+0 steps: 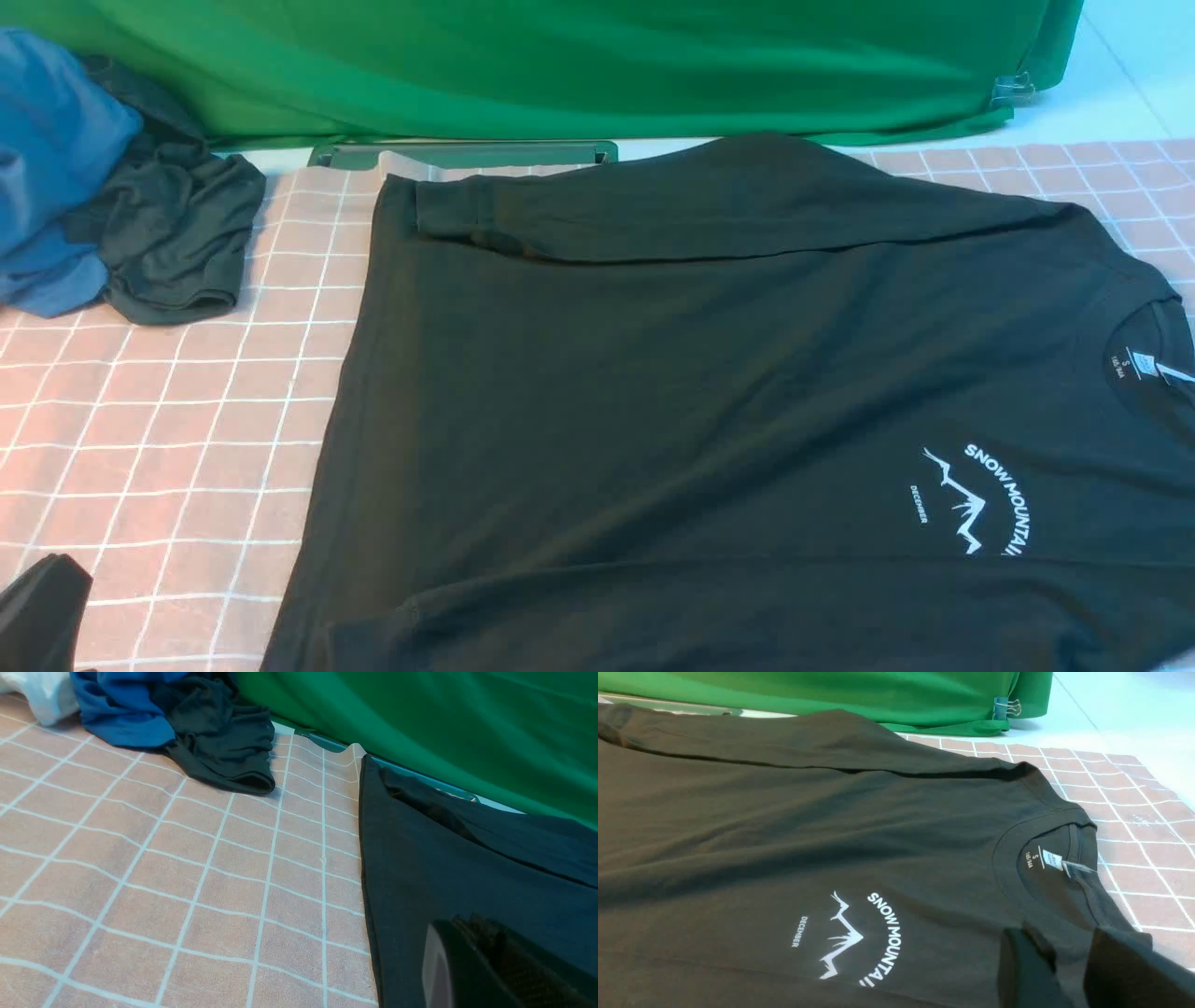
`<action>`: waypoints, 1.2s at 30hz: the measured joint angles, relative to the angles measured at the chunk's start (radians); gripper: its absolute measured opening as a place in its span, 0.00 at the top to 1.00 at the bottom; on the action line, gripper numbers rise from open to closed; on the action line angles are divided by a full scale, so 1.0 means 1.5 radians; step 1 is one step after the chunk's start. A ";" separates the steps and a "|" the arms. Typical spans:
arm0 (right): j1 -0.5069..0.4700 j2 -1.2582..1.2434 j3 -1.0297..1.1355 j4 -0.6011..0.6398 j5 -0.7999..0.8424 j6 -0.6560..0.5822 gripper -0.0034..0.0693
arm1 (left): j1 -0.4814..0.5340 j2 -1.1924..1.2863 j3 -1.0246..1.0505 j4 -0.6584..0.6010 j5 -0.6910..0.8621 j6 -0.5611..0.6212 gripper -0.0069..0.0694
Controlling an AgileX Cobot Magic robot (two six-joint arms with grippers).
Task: Fold a long-sleeved shirt over a pink coffee tablecloth.
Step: 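Grasp the left edge of the dark T-shirt lying flat on the table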
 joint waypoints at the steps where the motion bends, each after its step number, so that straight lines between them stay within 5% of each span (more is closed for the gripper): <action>1: 0.000 0.000 0.000 0.000 0.000 0.000 0.62 | 0.000 0.000 0.000 0.000 0.000 0.000 0.89; 11: 0.000 0.000 0.000 0.000 0.000 0.000 0.62 | 0.000 0.000 0.000 0.000 0.000 0.000 0.89; 19: 0.000 0.000 0.000 0.000 0.000 0.000 0.62 | 0.000 0.000 0.000 0.152 0.000 0.001 0.89; 28: 0.000 0.000 0.000 0.000 0.000 0.000 0.62 | 0.000 0.000 0.000 0.186 -0.002 0.001 0.89; 36: 0.000 0.000 0.000 0.000 -0.001 0.001 0.62 | 0.000 0.000 0.000 0.190 -0.111 0.001 0.89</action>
